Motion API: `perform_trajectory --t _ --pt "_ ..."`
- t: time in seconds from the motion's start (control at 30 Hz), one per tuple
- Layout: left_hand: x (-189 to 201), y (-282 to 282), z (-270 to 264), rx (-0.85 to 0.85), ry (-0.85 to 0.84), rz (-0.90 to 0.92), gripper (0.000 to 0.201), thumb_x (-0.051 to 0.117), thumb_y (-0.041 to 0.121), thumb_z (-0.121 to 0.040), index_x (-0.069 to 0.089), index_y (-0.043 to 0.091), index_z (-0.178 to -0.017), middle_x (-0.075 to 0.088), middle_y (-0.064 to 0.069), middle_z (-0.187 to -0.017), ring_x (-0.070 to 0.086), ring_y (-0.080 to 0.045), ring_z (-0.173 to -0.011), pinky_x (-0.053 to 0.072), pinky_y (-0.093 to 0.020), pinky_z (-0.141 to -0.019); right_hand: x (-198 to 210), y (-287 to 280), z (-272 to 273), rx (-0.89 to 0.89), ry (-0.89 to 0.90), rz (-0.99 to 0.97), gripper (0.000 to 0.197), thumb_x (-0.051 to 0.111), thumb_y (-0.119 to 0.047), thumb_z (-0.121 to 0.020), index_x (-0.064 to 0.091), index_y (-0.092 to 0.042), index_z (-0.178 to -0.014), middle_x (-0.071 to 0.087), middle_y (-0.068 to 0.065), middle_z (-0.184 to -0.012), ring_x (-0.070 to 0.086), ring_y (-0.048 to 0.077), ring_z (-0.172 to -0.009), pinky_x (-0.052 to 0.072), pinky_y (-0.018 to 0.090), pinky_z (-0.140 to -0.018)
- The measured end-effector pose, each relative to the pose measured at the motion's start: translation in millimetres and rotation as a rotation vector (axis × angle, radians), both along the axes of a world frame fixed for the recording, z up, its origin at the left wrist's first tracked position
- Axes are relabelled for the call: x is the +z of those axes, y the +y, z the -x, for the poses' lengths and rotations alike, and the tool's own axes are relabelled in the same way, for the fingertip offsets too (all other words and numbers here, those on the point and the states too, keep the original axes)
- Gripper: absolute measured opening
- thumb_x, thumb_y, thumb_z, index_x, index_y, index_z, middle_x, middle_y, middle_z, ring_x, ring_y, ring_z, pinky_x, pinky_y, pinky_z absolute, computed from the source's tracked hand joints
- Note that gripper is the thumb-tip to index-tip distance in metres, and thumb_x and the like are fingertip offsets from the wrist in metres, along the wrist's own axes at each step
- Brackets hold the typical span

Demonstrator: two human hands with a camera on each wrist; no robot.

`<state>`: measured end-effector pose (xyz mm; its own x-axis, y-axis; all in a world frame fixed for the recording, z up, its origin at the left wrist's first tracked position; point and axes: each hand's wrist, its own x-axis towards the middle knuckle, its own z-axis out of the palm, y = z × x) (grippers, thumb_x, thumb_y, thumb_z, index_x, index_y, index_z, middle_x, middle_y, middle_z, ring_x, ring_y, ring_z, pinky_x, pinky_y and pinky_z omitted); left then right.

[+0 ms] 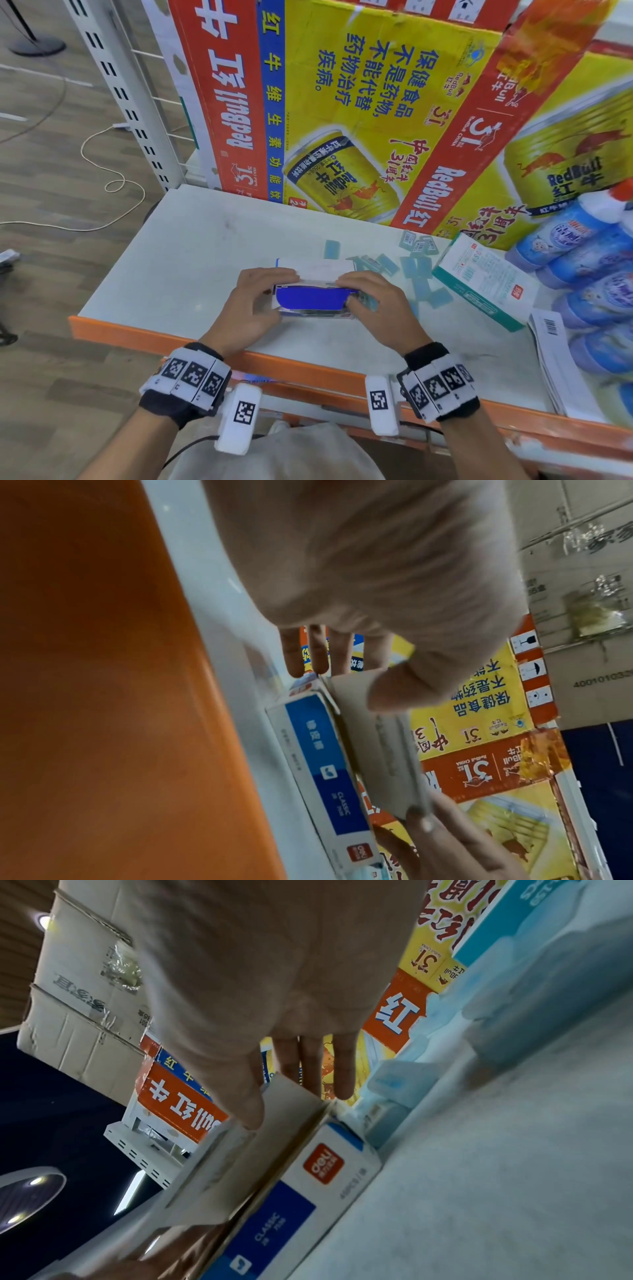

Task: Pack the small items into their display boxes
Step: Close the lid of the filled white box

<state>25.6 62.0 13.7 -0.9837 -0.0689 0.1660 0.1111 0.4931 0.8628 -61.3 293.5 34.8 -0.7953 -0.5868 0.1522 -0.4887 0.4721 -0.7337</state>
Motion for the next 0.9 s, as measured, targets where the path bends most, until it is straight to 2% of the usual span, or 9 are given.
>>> perform_trajectory --t 0.13,0.23,0.4,0.5,0.63,0.7,0.73,0.83,0.9 --pt "0 -1 -6 -0.043 -0.012 0.035 0.052 0.071 0.039 -0.077 0.057 0.03 -0.127 0.052 0.018 -0.133 0.035 -0.005 -0.128 0.026 -0.01 -0.104 -1 2 -7 0.061 -0.013 -0.016 0.044 0.07 -0.014 -0.08 0.06 -0.02 -0.122 0.054 -0.008 -0.125 0.043 0.001 -0.12 0.031 0.009 -0.102" --pt "-5 5 -1 0.036 0.005 0.128 0.042 0.073 0.033 -0.081 0.062 0.03 -0.122 0.054 0.016 -0.13 0.036 -0.01 -0.125 0.025 -0.009 -0.102 -2 -1 -8 0.055 0.019 -0.031 0.044 0.072 -0.021 -0.08 0.06 -0.021 -0.123 0.054 -0.007 -0.126 0.042 0.004 -0.12 0.03 0.014 -0.103" --pt "-9 4 3 0.057 0.034 0.18 0.036 0.061 0.036 -0.086 0.063 0.027 -0.121 0.058 0.013 -0.126 0.039 -0.009 -0.121 0.029 -0.009 -0.097 -5 -8 -7 0.015 0.073 -0.078 0.033 0.063 -0.015 -0.087 0.062 -0.016 -0.12 0.057 -0.002 -0.123 0.045 0.01 -0.117 0.032 0.013 -0.098" --pt "-7 5 6 0.078 0.052 0.186 0.031 0.063 0.031 -0.089 0.064 0.026 -0.119 0.059 0.012 -0.124 0.041 -0.009 -0.119 0.036 -0.019 -0.099 -3 -11 -6 0.006 0.081 -0.088 0.032 0.063 -0.016 -0.088 0.062 -0.016 -0.12 0.057 -0.002 -0.122 0.044 0.009 -0.116 0.035 0.014 -0.097" --pt "-6 1 2 0.021 0.03 0.166 0.057 0.075 0.048 -0.073 0.061 0.027 -0.123 0.055 0.014 -0.129 0.04 -0.006 -0.122 0.037 -0.021 -0.099 -1 -11 -8 0.079 0.079 -0.117 0.045 0.072 -0.019 -0.08 0.06 -0.018 -0.123 0.052 -0.006 -0.124 0.038 0.004 -0.118 0.024 0.005 -0.1" --pt "-8 -1 0 -0.005 0.034 0.197 0.059 0.077 0.044 -0.072 0.059 0.025 -0.125 0.053 0.011 -0.132 0.04 -0.009 -0.124 0.039 -0.024 -0.099 -2 -11 -8 0.079 0.084 -0.146 0.045 0.071 -0.018 -0.08 0.06 -0.017 -0.124 0.051 -0.005 -0.125 0.038 0.006 -0.12 0.024 0.006 -0.1" --pt "-9 -2 0 0.002 0.038 0.205 0.056 0.074 0.042 -0.075 0.059 0.024 -0.125 0.053 0.01 -0.132 0.04 -0.009 -0.124 0.04 -0.023 -0.098 -3 -11 -8 0.064 0.095 -0.147 0.043 0.07 -0.017 -0.081 0.06 -0.017 -0.123 0.052 -0.004 -0.125 0.038 0.007 -0.12 0.024 0.006 -0.1" --pt "-6 0 4 0.041 0.052 0.2 0.049 0.064 0.043 -0.079 0.06 0.023 -0.124 0.054 0.011 -0.13 0.038 -0.004 -0.123 0.035 -0.008 -0.092 -2 -13 -6 0.035 0.125 -0.122 0.036 0.066 -0.016 -0.085 0.061 -0.016 -0.121 0.053 -0.003 -0.124 0.035 0.0 -0.117 0.027 0.003 -0.096" --pt "-5 1 7 0.056 0.063 0.198 0.046 0.063 0.042 -0.08 0.062 0.022 -0.122 0.055 0.011 -0.128 0.038 -0.002 -0.121 0.033 -0.003 -0.089 -1 -13 -4 0.033 0.129 -0.107 0.035 0.066 -0.016 -0.086 0.061 -0.014 -0.121 0.054 -0.002 -0.124 0.034 -0.003 -0.116 0.032 0.005 -0.093"
